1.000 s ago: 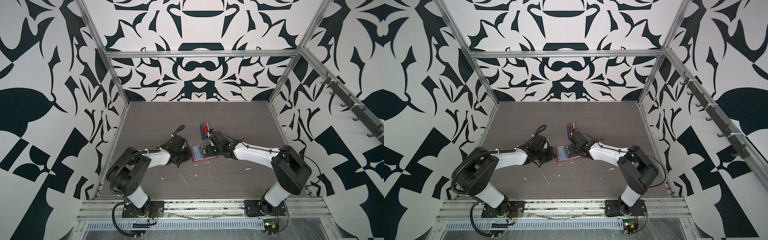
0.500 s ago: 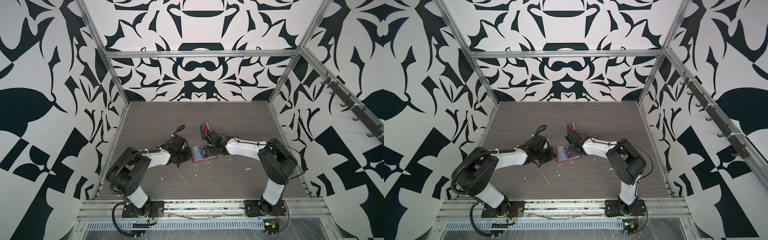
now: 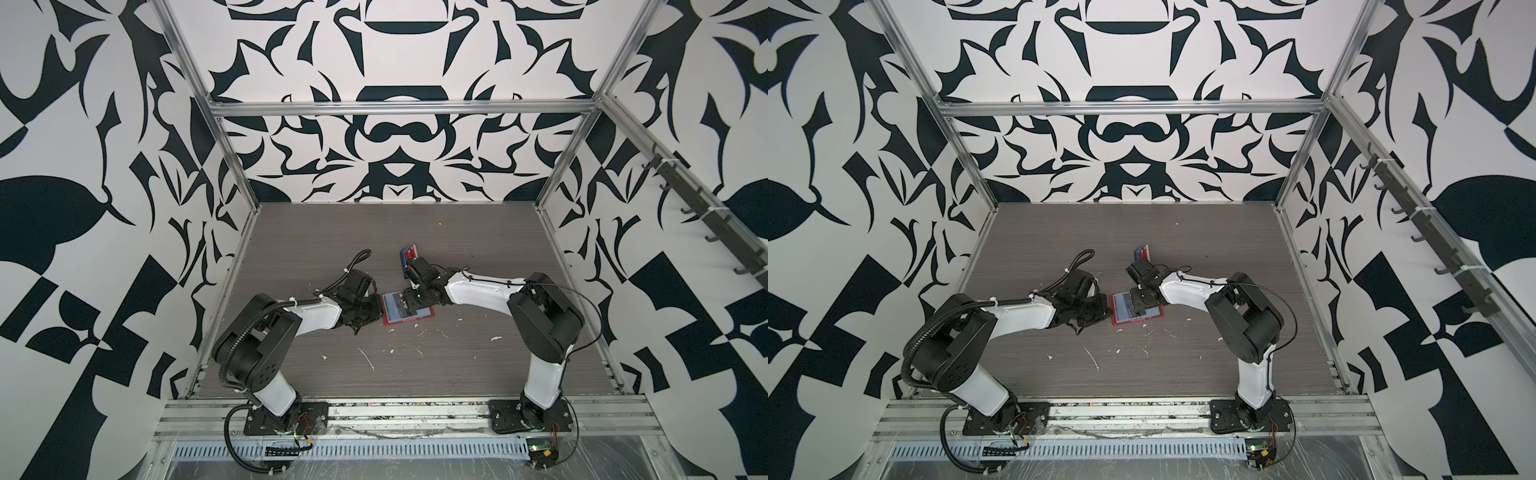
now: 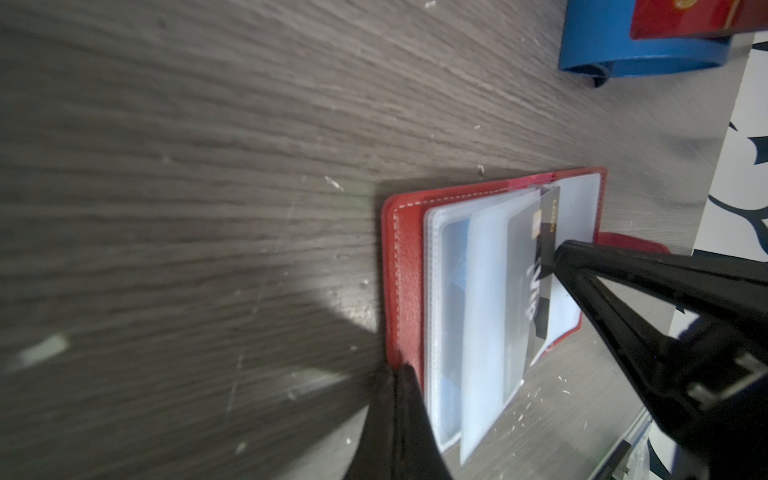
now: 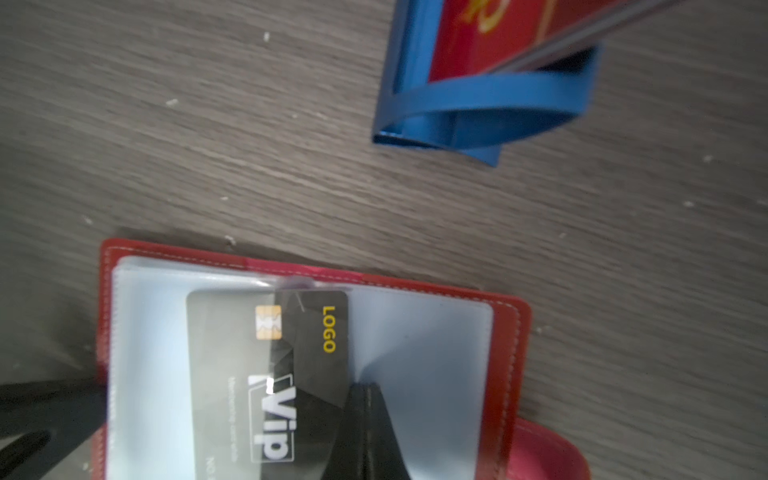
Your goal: Put the credit cards into the card holder
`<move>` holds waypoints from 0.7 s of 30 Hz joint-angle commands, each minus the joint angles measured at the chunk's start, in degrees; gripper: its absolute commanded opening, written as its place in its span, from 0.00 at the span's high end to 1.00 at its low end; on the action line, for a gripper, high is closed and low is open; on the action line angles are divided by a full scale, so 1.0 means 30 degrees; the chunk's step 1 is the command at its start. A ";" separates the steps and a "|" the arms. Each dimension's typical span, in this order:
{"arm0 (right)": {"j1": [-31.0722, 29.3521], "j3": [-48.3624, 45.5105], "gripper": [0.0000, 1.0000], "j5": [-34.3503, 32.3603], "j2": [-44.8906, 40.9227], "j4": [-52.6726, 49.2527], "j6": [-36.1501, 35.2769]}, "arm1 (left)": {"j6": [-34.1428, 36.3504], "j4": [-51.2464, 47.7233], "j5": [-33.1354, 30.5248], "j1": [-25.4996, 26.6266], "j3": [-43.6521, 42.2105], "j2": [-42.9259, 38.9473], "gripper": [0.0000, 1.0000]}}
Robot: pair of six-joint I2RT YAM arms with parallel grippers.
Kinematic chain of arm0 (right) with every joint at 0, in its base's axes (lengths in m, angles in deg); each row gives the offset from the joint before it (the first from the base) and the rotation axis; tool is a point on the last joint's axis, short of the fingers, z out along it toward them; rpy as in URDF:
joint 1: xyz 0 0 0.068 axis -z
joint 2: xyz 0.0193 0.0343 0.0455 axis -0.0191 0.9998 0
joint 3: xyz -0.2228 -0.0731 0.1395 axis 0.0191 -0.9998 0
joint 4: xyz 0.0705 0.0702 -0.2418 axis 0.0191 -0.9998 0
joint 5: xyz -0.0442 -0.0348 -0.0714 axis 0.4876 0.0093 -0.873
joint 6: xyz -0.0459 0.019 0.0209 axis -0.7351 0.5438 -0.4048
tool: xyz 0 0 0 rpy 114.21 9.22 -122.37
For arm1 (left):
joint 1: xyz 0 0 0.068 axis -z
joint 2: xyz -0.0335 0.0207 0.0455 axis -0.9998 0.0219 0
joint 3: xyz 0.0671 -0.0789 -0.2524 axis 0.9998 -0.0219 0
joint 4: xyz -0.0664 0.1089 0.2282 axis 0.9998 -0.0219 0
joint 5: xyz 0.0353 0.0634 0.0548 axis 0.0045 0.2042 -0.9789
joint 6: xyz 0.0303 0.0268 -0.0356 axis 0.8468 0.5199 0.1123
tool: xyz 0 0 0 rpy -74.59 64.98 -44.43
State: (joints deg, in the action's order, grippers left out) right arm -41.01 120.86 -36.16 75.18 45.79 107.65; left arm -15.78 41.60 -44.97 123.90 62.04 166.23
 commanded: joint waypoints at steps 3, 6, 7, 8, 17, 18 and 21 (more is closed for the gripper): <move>-0.0120 0.0160 1.00 0.1764 0.0171 0.0180 -0.0077 | 0.0254 -0.1933 -0.0532 0.0060 -0.0050 0.0337 1.00; -0.0115 0.0070 1.00 0.2246 0.0085 0.0458 0.0010 | 0.0319 -0.2013 -0.0565 0.0058 -0.0004 0.0371 1.00; -0.0133 0.0054 1.00 0.2402 0.0028 0.0546 0.0032 | 0.0339 -0.2014 -0.0558 0.0058 0.0029 0.0353 1.00; -0.0116 -0.0011 1.00 0.2508 -0.0045 0.0636 0.0060 | 0.0340 -0.2036 -0.0571 0.0058 0.0043 0.0363 1.00; 0.0001 -0.0760 1.00 0.3303 -0.0959 0.1742 0.0347 | 0.0480 -0.2211 -0.0605 0.0062 0.0146 0.0410 1.00; 0.0028 -0.0910 1.00 0.3362 -0.1104 0.1886 0.0352 | 0.0558 -0.2305 -0.0598 0.0059 0.0162 0.0410 1.00; 0.0144 -0.1452 1.00 0.3650 -0.1666 0.2564 0.0466 | 0.0906 -0.2845 -0.0829 0.0060 0.0392 0.0227 1.00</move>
State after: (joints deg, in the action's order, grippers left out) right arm -40.68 117.84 -27.42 73.93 51.00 108.31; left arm -14.58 39.44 -45.24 123.90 62.95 166.23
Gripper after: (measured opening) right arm 0.044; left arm 0.047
